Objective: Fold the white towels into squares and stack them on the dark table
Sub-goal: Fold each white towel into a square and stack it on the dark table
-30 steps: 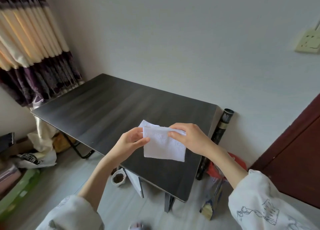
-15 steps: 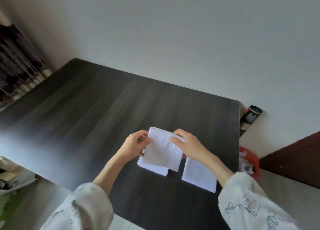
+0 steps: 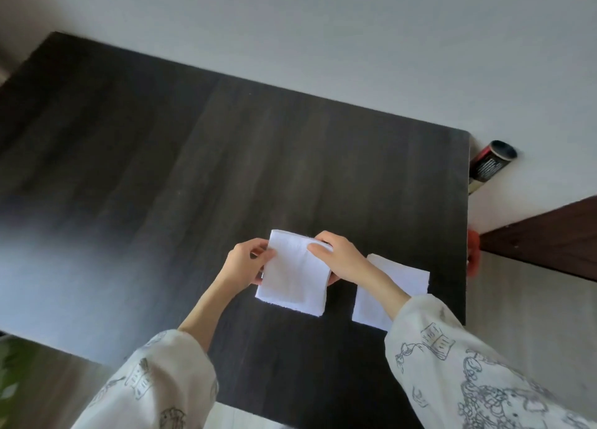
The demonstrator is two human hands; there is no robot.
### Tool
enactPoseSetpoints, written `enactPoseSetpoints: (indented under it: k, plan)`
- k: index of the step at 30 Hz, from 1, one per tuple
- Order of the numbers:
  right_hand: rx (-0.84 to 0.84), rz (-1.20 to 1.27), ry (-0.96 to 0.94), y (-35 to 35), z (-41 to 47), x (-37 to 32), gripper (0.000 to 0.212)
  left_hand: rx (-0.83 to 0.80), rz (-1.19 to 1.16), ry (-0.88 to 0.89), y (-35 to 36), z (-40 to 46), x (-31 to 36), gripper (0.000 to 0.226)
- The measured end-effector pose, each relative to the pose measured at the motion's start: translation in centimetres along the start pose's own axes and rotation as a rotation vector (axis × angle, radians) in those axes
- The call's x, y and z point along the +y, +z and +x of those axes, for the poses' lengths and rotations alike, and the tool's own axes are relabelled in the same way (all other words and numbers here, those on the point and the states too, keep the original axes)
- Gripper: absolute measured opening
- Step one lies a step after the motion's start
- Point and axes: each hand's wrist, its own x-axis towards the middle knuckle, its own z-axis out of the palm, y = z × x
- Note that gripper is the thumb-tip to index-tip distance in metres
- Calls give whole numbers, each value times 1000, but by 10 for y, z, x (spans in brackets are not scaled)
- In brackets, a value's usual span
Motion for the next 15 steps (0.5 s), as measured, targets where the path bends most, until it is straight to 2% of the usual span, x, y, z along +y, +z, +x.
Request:
enactPoseSetpoints:
  k: [10,15]
  plan:
    - [-40,59,81,12,11,18,30,-54,145,-34,7,15,-16,24]
    - [24,9,74,17,13,20,31,-47,158,-20,5,20,-14,20]
